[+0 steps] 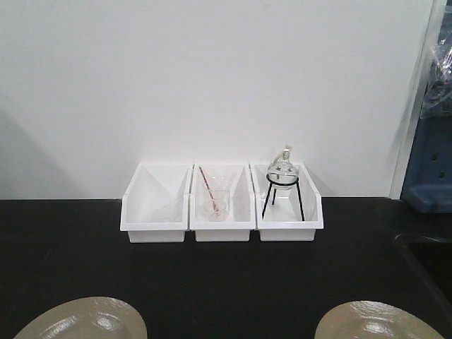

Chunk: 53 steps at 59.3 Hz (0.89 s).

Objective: Arrange circular plates on left workspace

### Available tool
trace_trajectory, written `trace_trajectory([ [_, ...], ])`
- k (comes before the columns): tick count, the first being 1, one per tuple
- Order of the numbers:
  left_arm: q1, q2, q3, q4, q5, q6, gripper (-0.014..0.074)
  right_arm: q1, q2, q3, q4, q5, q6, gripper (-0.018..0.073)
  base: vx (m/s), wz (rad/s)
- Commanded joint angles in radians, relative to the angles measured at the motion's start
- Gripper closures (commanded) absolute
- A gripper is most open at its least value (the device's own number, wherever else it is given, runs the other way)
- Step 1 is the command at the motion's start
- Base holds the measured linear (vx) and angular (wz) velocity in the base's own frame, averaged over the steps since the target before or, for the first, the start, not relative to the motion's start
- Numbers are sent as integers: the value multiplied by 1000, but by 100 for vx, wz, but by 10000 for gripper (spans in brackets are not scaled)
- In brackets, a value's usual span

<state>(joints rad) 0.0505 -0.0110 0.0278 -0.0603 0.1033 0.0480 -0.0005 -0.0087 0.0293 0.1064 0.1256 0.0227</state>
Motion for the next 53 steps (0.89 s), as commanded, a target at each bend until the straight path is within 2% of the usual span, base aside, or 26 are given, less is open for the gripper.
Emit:
trace_trajectory([
  [1,-9,-15,12,-1,-81,-11,594,-4,-16,7,-14,-83,-1,564,0,0],
  [9,-9,-15,12,-1,-95,-11,594,-4,-16,7,-14,-116,-1,564,0,0],
  [19,-9,-15,11,-1,-179,-17,594,-4,-16,6,-14,-190,-1,564,0,0],
  [29,-9,-15,1,-10,-334,-19,594,-4,-16,-4,-13,-304,-1,564,0,0],
  [36,-9,-15,-5,-10,-403,-48,594,-4,-15,-63,-13,-286,-1,564,0,0],
  [46,-9,-13,-121,-9,-244,-157,594,-4,20,-232,-15,-201,-56,564,0,0],
  [53,-9,23,-236,-8,-143,-172,594,-4,135,-378,-15,-149,-124,564,0,0],
])
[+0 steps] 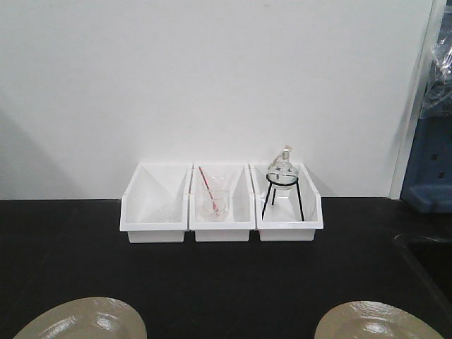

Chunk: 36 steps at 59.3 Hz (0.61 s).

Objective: Arrange circular plates on left workspace

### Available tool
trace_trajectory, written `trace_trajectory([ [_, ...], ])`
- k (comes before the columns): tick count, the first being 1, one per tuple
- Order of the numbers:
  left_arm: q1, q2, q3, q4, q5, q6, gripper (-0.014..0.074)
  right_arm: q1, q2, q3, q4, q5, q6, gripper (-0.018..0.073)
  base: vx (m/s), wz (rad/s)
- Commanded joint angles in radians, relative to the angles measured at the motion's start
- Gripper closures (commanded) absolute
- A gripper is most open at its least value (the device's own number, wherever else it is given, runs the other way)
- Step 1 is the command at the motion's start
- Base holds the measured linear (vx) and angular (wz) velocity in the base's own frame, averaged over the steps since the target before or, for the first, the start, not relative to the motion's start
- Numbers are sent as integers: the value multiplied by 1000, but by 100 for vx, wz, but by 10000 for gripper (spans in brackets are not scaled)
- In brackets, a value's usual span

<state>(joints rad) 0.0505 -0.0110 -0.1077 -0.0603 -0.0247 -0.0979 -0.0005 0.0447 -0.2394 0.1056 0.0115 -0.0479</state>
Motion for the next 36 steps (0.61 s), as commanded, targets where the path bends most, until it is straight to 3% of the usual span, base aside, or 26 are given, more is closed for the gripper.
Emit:
trace_trajectory([
  [1,-9,33,-122,-8,-5,-26,594,-4,100,-136,-14,-31,-57,564,0,0],
  [20,-9,438,-417,-8,2,-26,594,-4,543,-458,-14,13,-62,564,0,0],
  [36,-9,750,-594,-8,-31,-26,594,-4,755,-530,-5,7,-57,564,0,0],
])
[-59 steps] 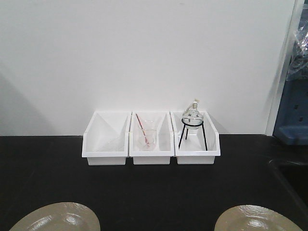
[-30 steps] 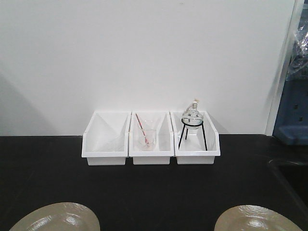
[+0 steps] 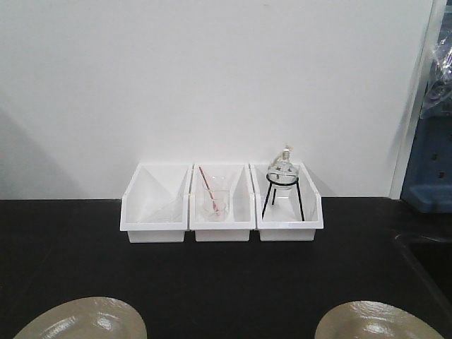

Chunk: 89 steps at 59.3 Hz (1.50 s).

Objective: Arrange circular plates on left workspace

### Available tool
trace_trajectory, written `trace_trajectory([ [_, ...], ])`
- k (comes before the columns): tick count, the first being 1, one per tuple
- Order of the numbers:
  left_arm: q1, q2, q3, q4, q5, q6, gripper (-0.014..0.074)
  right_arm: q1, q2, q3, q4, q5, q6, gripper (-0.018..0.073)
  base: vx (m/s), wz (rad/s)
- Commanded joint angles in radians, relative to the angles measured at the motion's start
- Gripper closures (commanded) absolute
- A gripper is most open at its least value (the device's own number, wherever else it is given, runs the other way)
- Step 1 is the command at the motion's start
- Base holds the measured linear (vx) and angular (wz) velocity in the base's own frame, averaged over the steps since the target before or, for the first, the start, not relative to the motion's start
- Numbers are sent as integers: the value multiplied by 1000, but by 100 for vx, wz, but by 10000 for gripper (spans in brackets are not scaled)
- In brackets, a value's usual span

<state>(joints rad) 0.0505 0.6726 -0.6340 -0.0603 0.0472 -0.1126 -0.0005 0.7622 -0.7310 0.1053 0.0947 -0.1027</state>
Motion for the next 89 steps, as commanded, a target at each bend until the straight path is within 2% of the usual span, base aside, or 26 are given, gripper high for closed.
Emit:
trace_trajectory([
  [1,-9,77,-71,-8,-108,-12,594,-4,48,-38,-3,-76,-2,564,0,0],
  [8,-9,134,-83,-8,-144,-12,594,-4,99,-38,12,-73,3,562,0,0],
  [18,-9,201,-83,-8,-120,-15,587,-4,151,-38,79,-75,24,558,0,0],
  [29,-9,249,-83,-8,-115,-15,507,-4,169,-38,97,-63,23,505,0,0],
  [37,-9,279,-83,-8,-115,-16,381,-4,170,-38,97,-29,23,370,0,0],
  [38,-9,290,-83,-9,-113,-23,300,-4,170,-38,97,-15,22,260,0,0],
  [39,-9,293,-83,-9,-113,-23,277,-4,170,-38,97,-14,22,224,0,0],
  [44,-9,310,-83,-10,-115,-26,200,-4,170,-38,97,-16,23,70,0,0],
  [50,-9,342,-83,-11,-80,-81,136,-4,170,-38,124,0,24,-80,0,0],
  [55,-9,375,-84,-11,-10,-128,123,-4,173,-38,188,63,24,-143,0,0],
  [62,-9,446,-113,-38,126,-111,132,-5,214,-38,243,193,8,-129,0,0],
  [64,-9,472,-136,-61,170,-80,135,-5,237,-38,255,221,-7,-116,0,0],
  [69,-9,544,-210,-184,266,85,148,-5,304,-39,299,261,-67,-80,0,0],
  [78,-8,669,-367,-606,423,507,167,-5,414,-40,458,283,-216,-31,0,0],
  [81,0,703,-407,-727,476,607,167,-5,444,-40,517,293,-285,-22,0,0],
  [84,20,735,-448,-833,534,679,167,-5,465,-40,575,306,-353,-20,0,0],
  [89,85,785,-488,-969,619,733,167,-5,494,-40,667,336,-460,-20,0,0],
])
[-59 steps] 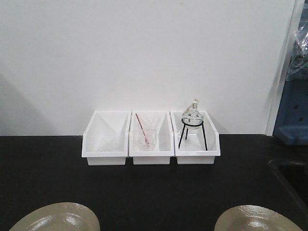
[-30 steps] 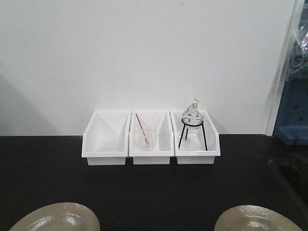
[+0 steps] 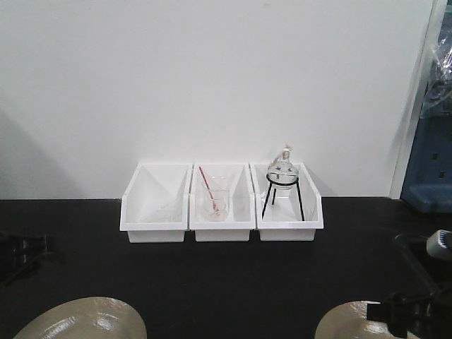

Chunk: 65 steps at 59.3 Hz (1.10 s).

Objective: Arrange circular plates on left workspace
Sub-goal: 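Lower the left gripper to the rim of the nearer beige plate and grasp, then slide the gripped plate with the left gripper to the center below the bins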

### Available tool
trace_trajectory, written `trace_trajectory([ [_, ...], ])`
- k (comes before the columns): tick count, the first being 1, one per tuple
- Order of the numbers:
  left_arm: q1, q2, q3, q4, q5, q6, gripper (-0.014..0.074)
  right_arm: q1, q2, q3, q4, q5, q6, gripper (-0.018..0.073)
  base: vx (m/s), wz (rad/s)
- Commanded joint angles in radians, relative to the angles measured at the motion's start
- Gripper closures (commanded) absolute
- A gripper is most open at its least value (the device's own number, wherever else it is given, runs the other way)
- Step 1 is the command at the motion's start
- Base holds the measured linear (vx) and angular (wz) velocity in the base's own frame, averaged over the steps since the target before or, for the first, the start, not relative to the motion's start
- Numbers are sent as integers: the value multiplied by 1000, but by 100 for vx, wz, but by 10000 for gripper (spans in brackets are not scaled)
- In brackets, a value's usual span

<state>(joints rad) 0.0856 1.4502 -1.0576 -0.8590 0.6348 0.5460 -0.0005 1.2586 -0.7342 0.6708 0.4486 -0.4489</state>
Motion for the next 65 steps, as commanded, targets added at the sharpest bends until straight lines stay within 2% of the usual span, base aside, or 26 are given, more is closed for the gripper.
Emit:
trace_trajectory([
  [1,70,17,-69,-195,50,80,167,-5,2,-37,113,-14,-128,-20,0,0],
  [7,191,52,-74,-249,125,90,167,-5,15,-37,198,8,-210,-20,0,0],
  [16,378,92,-74,-186,243,105,167,-5,17,-37,266,13,-278,-20,0,0],
  [24,459,158,-74,-117,376,163,167,-5,17,-37,288,13,-296,-20,0,0],
  [30,463,214,-57,-139,438,223,167,-5,17,-37,287,13,-296,-20,0,0],
  [34,454,239,-34,-171,434,264,167,-5,17,-37,287,13,-296,-20,0,0],
  [40,437,262,-5,-178,417,320,167,-5,17,-37,287,12,-297,-20,0,0],
  [49,404,282,38,-177,349,325,167,-5,17,-37,284,13,-297,-20,0,0],
  [55,389,302,54,-178,344,350,167,-5,17,-37,284,14,-297,-20,0,0],
  [65,362,342,55,-179,344,348,167,-5,17,-37,283,20,-297,-20,0,0],
])
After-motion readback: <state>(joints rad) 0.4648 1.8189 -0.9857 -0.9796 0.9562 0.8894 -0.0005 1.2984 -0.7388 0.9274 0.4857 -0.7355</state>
